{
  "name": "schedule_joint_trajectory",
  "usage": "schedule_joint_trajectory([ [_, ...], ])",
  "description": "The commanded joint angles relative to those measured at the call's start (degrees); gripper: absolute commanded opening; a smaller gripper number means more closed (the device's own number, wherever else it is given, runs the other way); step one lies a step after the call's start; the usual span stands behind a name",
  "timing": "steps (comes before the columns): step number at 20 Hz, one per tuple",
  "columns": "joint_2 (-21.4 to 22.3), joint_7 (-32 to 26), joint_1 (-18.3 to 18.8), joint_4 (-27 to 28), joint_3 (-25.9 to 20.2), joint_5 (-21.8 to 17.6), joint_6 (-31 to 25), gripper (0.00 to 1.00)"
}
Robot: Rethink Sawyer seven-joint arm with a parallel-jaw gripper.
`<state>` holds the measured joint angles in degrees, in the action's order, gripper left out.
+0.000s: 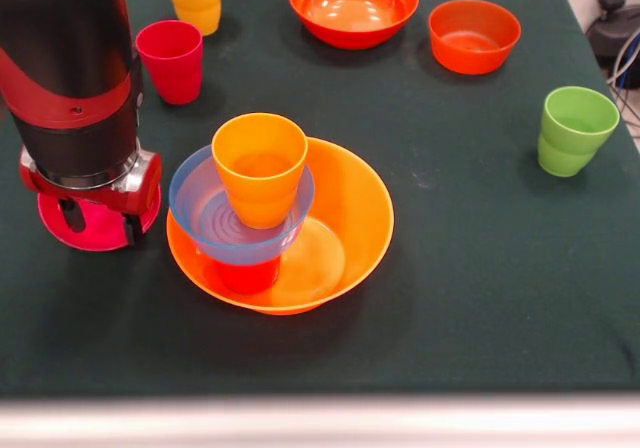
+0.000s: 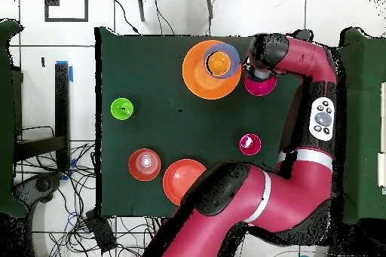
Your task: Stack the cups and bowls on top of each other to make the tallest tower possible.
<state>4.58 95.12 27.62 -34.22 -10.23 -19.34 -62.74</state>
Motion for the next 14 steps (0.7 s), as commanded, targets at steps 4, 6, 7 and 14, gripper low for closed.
schedule_joint_trajectory([
  [4, -1.28, -19.5, -1.33, 5.92, -6.22, -2.68, -4.22, 1.0],
  [6, -0.72, -19.15, -1.68, 6.23, -6.06, -2.5, -5.4, 1.0],
  [7, -0.51, -19.04, -1.72, 6.14, -6.04, -2.3, -5.61, 1.0],
  [14, -0.05, -18.24, -2.37, 6.63, -5.42, -1.87, -6.95, 1.0],
])
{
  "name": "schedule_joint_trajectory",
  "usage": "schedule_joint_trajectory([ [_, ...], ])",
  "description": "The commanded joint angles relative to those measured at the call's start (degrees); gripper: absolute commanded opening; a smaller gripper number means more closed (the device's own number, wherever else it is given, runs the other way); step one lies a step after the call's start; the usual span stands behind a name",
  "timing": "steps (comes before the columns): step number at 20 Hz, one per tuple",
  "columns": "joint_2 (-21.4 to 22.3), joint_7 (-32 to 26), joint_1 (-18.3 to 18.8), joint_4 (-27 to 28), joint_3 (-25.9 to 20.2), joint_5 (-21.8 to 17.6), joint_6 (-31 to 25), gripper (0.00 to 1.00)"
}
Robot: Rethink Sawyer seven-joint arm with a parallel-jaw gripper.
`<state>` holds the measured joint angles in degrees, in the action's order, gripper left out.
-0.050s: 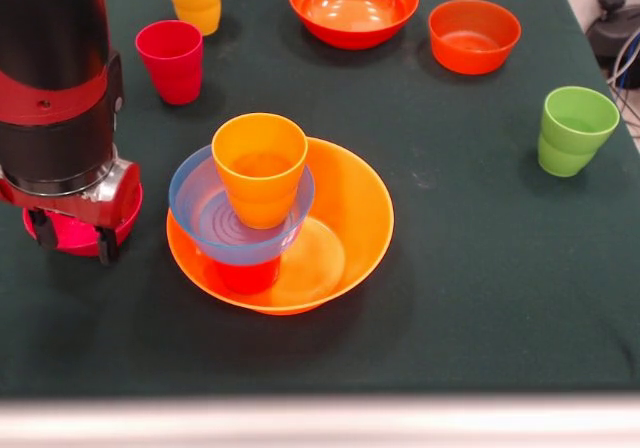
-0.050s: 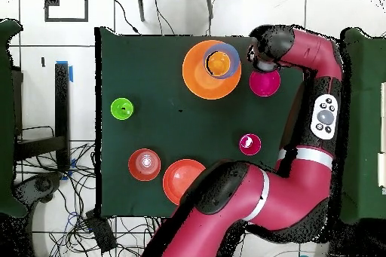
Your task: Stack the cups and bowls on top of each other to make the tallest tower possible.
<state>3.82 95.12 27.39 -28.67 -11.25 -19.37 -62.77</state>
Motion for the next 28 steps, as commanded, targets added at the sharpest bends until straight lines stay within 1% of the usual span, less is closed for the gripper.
schedule_joint_trajectory([
  [1, 0.49, -18.22, -2.2, 1.36, -4.42, -1.87, -6.93, 1.0],
  [7, -0.76, -17.73, -2.27, 2.18, -4.38, -1.88, -6.6, 1.0],
  [9, 0.08, -15.95, -2.33, 0.14, -3.3, -1.71, -4.73, 1.0],
  [10, 0.81, -12.05, -2.56, -1.35, -1.77, -1.6, -4.93, 1.0],
  [11, 1.23, -9.84, -2.61, -2.36, -1.02, -1.4, -4.98, 1.0],
  [12, 2.17, -6.8, -2.59, -4.47, -0.14, -0.99, -3.71, 1.0],
  [16, 3.33, -0.48, -2.69, -6.77, 1.45, 0.33, -3.72, 1.0],
  [23, 4.69, 6.23, -2.29, -11.03, 3.22, 2.48, -0.52, 1.0],
  [28, 4.72, 10.95, -2.56, -12.51, 4.4, 4.91, 0.74, 1.0],
])
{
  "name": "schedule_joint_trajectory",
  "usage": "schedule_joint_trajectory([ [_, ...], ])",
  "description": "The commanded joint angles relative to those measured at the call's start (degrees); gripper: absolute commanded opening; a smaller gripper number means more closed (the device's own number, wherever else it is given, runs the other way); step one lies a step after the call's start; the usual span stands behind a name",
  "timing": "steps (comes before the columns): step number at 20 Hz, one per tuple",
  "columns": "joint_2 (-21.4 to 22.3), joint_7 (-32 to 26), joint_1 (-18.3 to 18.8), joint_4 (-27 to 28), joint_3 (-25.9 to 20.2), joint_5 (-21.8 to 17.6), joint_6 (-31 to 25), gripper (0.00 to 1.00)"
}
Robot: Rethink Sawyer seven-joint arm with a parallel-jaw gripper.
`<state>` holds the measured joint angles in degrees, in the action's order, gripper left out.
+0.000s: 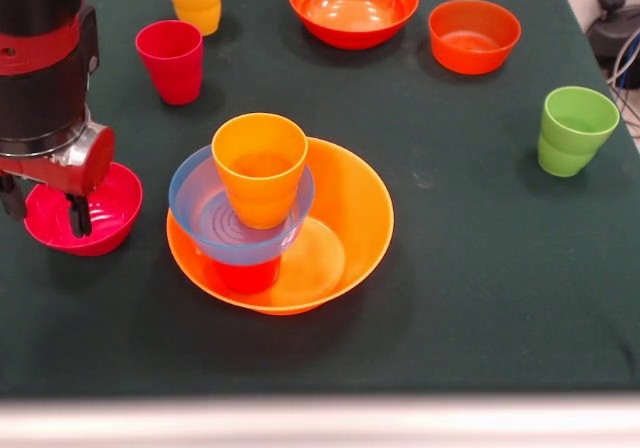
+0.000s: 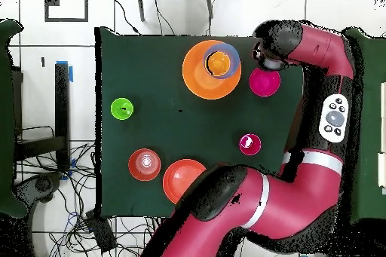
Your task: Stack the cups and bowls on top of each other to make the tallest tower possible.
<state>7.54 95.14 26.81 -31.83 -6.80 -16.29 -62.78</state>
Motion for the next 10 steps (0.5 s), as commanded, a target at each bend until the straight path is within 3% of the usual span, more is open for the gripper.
schedule_joint_trajectory([
  [1, 1.06, 11.54, -1.96, -9.79, 0.07, 2.3, 1.26, 1.0],
  [10, 1.7, 17.39, -1.95, -14.99, 1.64, 6.44, 6.94, 1.0],
])
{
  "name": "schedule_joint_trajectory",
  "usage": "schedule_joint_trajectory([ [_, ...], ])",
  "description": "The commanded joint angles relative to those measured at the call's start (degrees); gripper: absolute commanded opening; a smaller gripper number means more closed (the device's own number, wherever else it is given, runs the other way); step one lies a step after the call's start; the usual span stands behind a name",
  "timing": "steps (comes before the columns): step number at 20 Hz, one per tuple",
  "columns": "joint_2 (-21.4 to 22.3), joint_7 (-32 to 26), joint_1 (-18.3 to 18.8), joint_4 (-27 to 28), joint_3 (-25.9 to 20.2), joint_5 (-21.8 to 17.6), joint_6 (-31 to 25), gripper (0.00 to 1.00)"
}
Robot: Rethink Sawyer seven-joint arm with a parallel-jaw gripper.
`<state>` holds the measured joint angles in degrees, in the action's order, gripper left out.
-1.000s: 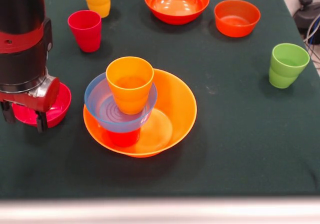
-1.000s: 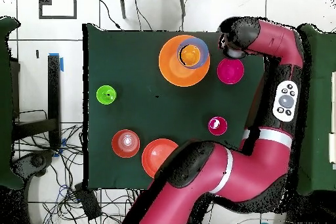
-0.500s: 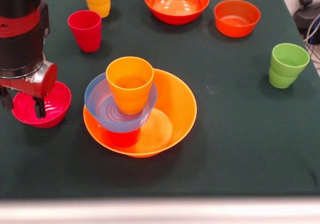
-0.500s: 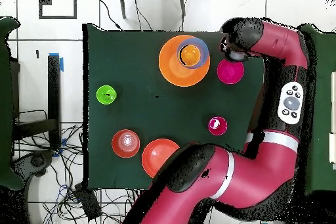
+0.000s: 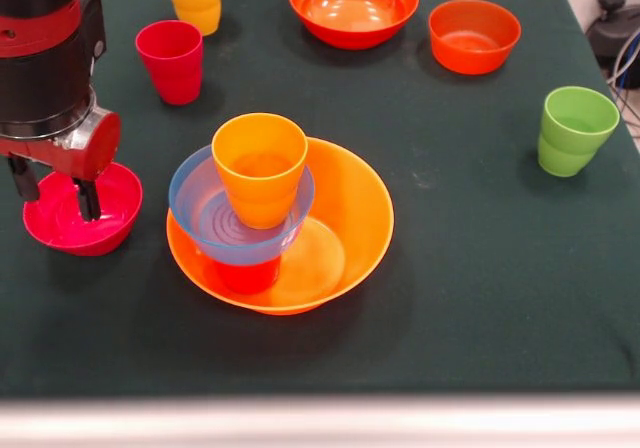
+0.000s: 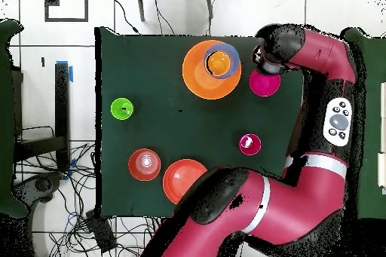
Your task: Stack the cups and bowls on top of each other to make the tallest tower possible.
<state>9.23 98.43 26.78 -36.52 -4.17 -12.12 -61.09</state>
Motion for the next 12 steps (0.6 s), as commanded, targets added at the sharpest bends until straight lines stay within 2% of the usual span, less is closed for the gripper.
schedule_joint_trajectory([
  [1, 0.03, 14.33, -1.97, -10.6, -0.79, 2.6, 5.66, 1.0],
  [5, 0.53, 15.89, -2.34, -12.17, 0.06, 3.91, 6.15, 1.0],
  [12, -1.62, 17.05, -2.67, -9.94, 0.69, 5.27, 5.32, 1.0],
])
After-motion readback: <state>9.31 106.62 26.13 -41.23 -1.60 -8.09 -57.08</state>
